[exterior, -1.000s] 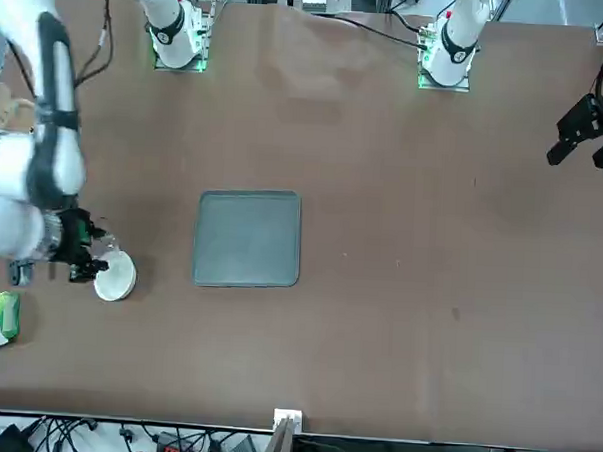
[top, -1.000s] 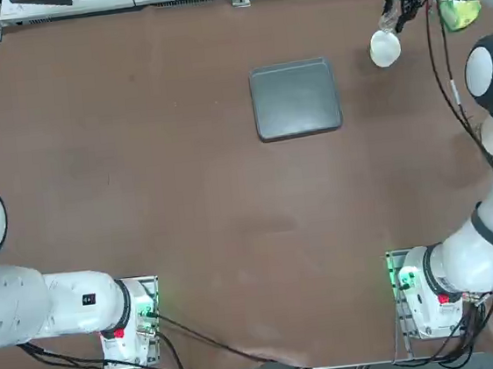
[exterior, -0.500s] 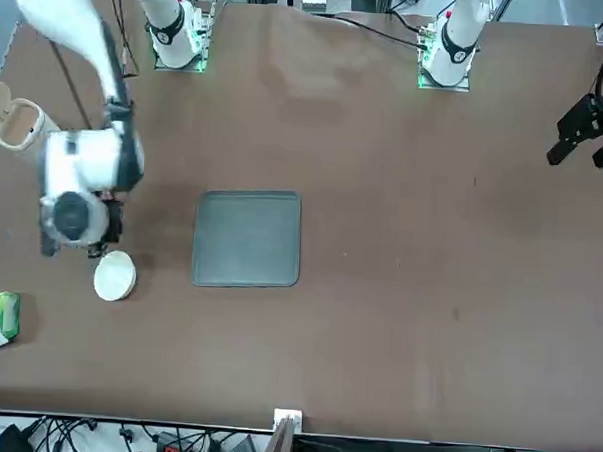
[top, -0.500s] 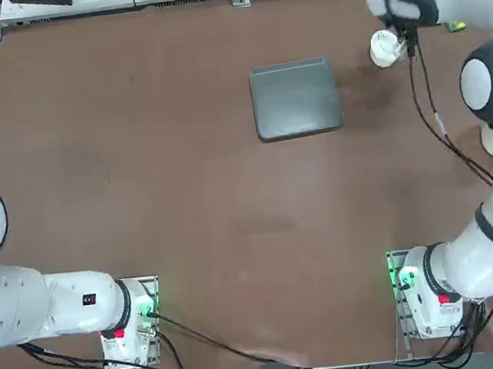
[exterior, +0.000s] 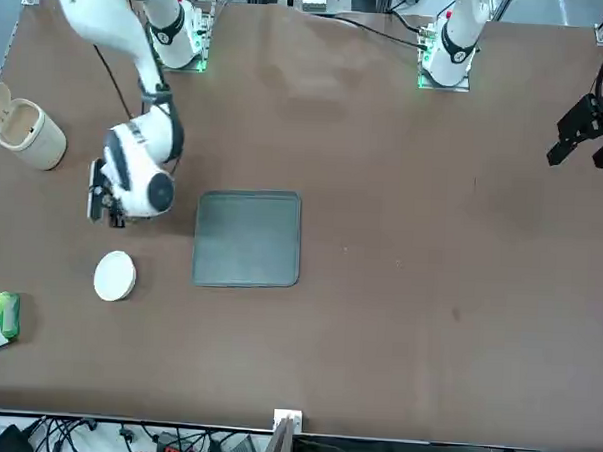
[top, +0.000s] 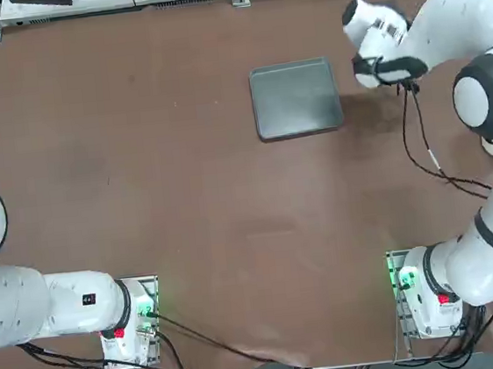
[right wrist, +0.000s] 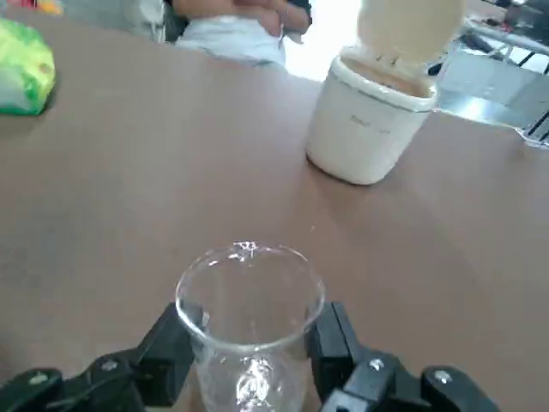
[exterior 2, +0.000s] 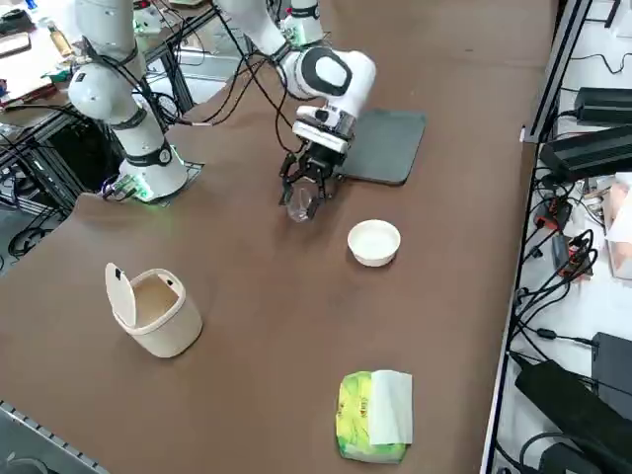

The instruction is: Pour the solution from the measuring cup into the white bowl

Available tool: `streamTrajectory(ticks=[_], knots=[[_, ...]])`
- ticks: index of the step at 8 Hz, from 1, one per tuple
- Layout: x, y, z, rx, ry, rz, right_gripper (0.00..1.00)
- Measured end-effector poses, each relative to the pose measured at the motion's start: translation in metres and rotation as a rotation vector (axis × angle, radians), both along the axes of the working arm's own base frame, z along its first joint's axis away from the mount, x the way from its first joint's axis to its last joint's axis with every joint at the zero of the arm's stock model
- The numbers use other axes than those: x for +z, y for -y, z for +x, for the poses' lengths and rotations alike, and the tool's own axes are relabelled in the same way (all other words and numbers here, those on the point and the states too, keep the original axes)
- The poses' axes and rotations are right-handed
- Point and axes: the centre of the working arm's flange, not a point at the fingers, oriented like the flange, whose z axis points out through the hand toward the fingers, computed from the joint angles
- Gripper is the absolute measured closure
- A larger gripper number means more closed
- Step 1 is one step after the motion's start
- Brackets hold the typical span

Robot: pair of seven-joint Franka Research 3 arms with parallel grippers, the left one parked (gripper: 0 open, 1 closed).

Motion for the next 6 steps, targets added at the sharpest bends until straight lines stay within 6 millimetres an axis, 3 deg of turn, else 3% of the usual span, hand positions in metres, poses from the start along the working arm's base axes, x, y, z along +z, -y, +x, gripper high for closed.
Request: streamTrajectory(ticks=[4,6], knots=[[-0.066,0.001,-0.029,-0.004,0.067,-0.185,0.27],[-0.079,0.006,-0.032,0.006,0.081,-0.240,0.27]])
